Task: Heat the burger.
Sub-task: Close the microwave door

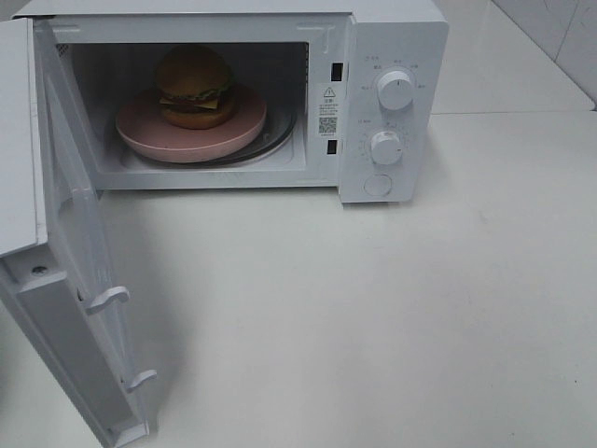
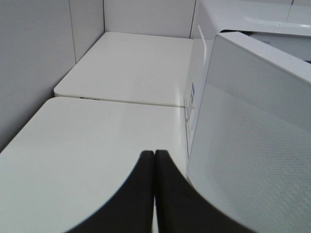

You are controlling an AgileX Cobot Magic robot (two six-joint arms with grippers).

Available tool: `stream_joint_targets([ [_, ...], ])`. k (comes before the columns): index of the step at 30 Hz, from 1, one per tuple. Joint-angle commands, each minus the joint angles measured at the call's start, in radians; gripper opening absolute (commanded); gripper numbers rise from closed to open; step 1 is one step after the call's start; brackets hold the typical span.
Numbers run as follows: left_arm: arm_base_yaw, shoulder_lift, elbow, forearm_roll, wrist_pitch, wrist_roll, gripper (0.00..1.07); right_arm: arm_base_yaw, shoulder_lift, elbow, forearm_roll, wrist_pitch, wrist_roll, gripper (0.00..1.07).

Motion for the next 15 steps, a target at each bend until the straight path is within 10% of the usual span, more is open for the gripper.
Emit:
stream_joint_targets([
  [1, 0.001, 0.059, 0.002, 0.116, -0.049, -0.094, 0.00, -0.006, -0.025, -0.001, -0.004, -0.006, -0.002, 0.75],
  [9, 0.001, 0.202, 0.002, 0.357, -0.259, -0.276, 0.00, -0.006, -0.025, -0.001, -0.004, -0.006, -0.002, 0.75],
  [15, 0.001, 0.291, 0.002, 0.461, -0.374, -0.288, 0.00, -0.006, -0.025, -0.001, -0.004, -0.006, -0.002, 0.75],
])
